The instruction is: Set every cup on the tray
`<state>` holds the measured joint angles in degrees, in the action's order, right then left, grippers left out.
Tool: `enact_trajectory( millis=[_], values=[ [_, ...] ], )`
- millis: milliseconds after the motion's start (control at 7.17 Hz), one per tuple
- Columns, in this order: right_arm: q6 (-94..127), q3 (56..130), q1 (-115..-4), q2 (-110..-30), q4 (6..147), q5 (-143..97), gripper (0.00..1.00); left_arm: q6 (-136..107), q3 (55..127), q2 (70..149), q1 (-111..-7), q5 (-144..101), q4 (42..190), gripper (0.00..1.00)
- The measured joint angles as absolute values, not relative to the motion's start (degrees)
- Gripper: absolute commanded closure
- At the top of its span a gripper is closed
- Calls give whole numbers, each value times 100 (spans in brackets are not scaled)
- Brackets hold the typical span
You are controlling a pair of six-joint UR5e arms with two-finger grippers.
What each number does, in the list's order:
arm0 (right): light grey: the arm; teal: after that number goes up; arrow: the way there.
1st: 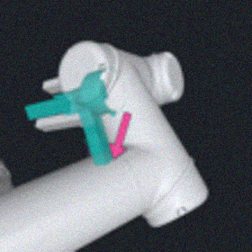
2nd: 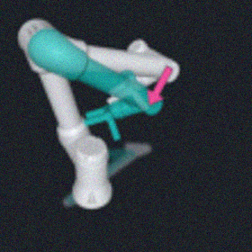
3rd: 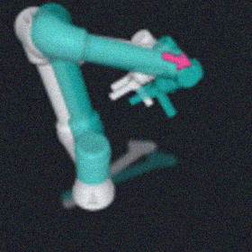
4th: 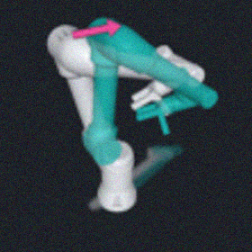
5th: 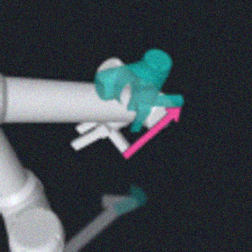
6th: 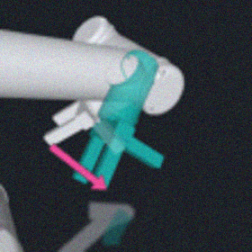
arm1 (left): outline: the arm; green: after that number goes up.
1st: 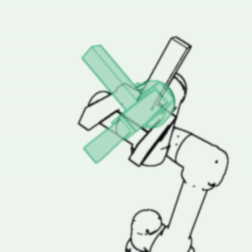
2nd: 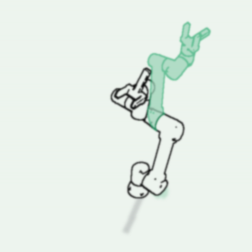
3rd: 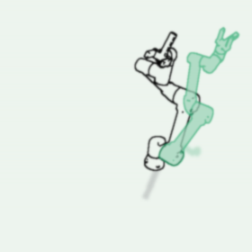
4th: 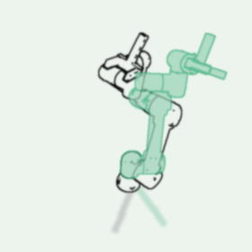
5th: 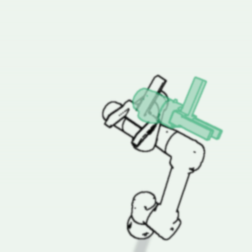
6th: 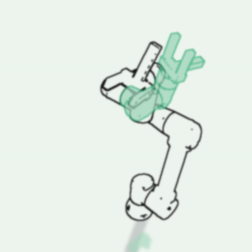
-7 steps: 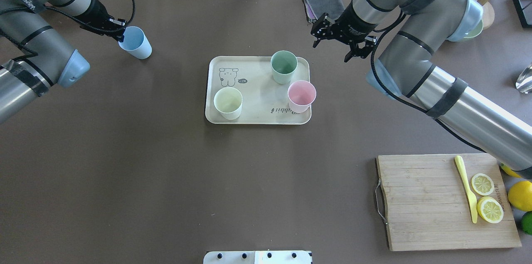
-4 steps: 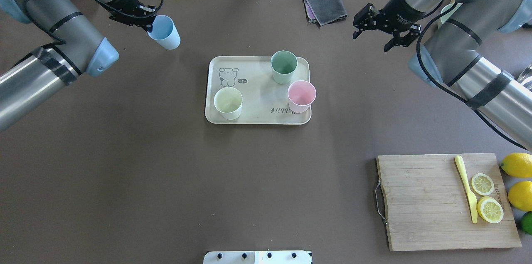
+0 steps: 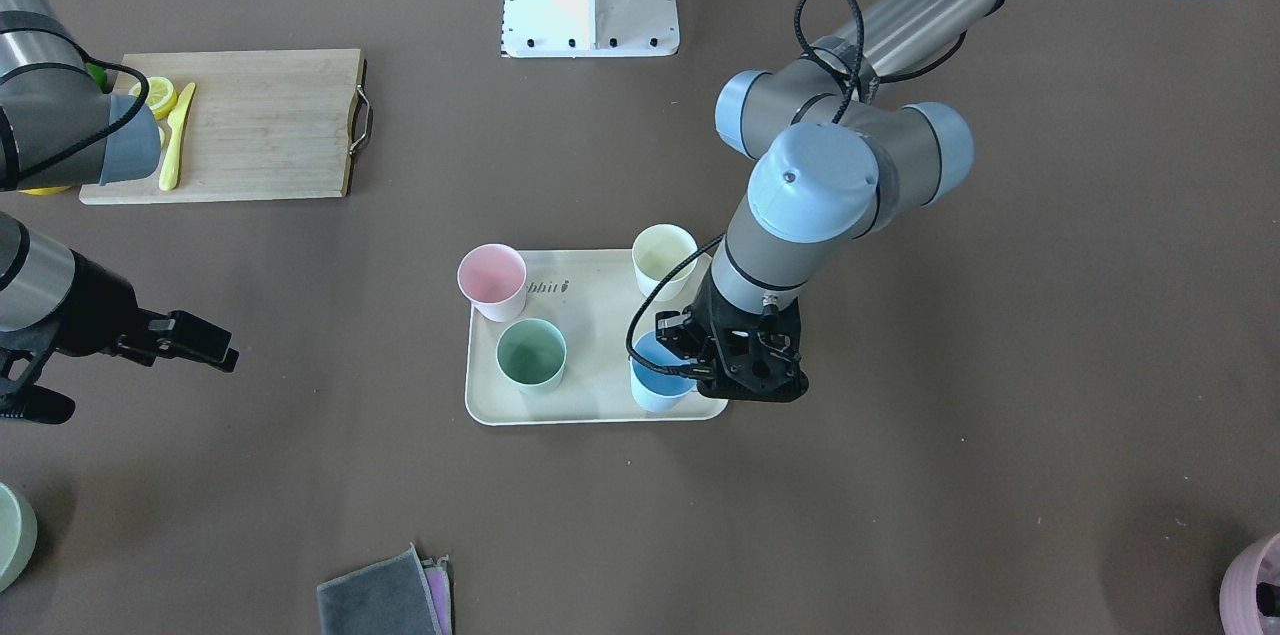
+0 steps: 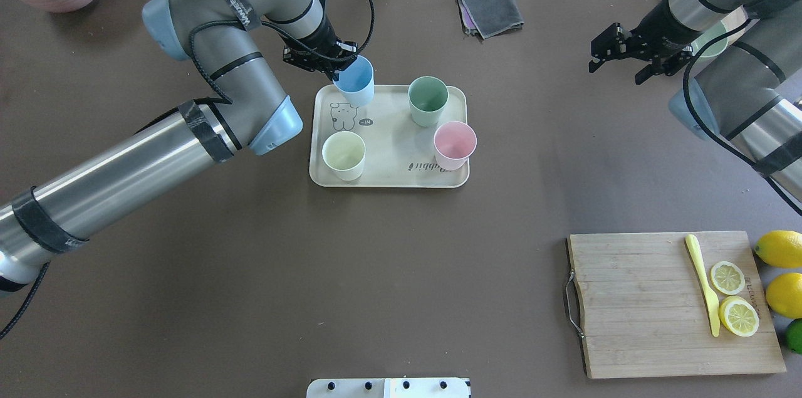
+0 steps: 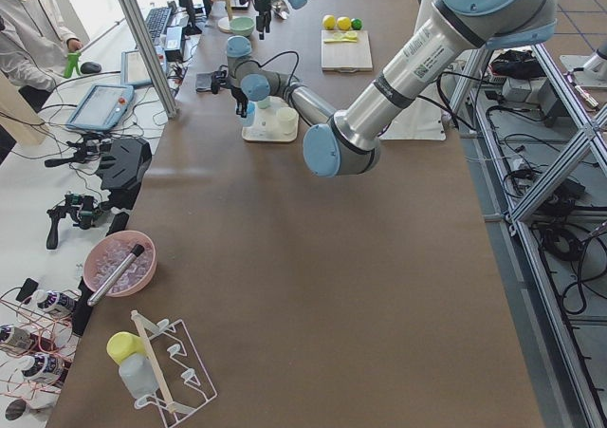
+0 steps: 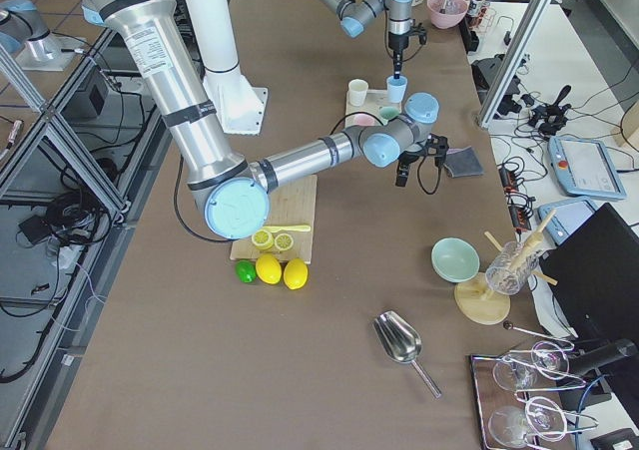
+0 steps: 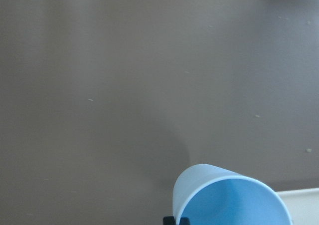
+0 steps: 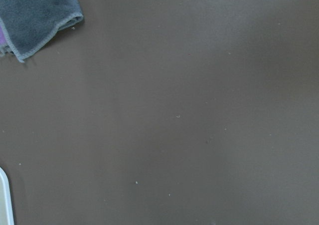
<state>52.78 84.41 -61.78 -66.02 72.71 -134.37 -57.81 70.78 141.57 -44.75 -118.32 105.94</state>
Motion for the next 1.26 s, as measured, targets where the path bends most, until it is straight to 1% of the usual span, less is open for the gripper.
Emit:
enact_trajectory(
  millis=[279,419,558,837,1116,1256],
  values=[
    [5173,8441,-6223,-6650,7276,-13440,0,-5645,7093,14151,-4378,-11765,10512,2],
    [5164,8443,-6233,-6662,7279,-13442,0,-5429,7146,14059,-4487,-11783,10501,2],
    [5158,8444,-6249,-6682,7283,-13441,0,-4925,7299,13767,-4811,-11951,10494,2],
    [5036,8457,-6374,-6836,7276,-13431,0,-3755,7757,12860,-5748,-12559,10437,2],
    [4289,8675,-6720,-7473,7250,-13454,0,-2409,8048,12226,-6622,-12730,10140,2],
    [3741,8811,-7000,-7888,7245,-13513,0,-1969,8333,11896,-6930,-12756,9954,2]
  ],
)
